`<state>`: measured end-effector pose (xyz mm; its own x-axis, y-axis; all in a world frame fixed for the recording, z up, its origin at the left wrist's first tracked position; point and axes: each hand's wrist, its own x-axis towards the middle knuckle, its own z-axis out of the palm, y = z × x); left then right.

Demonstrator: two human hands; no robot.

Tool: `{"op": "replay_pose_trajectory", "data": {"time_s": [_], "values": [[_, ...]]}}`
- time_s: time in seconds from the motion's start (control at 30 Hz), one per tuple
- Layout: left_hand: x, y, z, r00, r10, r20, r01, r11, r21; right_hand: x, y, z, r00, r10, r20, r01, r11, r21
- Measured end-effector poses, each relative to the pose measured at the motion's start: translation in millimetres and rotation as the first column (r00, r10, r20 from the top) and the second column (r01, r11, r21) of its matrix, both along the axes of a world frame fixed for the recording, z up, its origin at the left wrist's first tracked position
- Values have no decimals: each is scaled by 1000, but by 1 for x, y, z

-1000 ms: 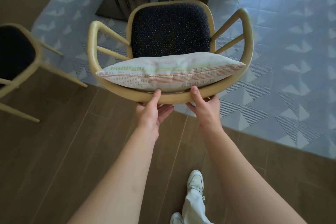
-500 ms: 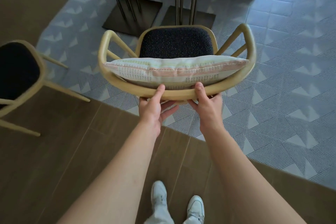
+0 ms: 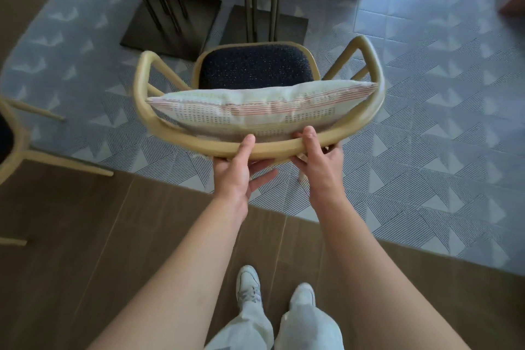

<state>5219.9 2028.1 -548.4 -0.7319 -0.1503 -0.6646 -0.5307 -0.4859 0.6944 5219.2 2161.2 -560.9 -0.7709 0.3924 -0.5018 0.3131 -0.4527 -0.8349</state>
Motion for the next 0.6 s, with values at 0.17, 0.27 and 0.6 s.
{"op": "replay_pose_trajectory", "data": {"time_s": [0.17, 0.27, 0.6], "values": [[-2, 0, 3, 1000, -8, 26, 8, 1000, 4, 0, -2, 3, 1000, -21, 23, 20, 998, 67], [-2, 0, 6, 999, -10, 45, 10, 1000, 2, -1, -5, 4, 998, -50, 35, 47, 996, 76], [2, -8, 24, 988, -26, 149, 23, 1000, 21, 4, -10, 20, 986, -30, 162, 22, 999, 49]]}}
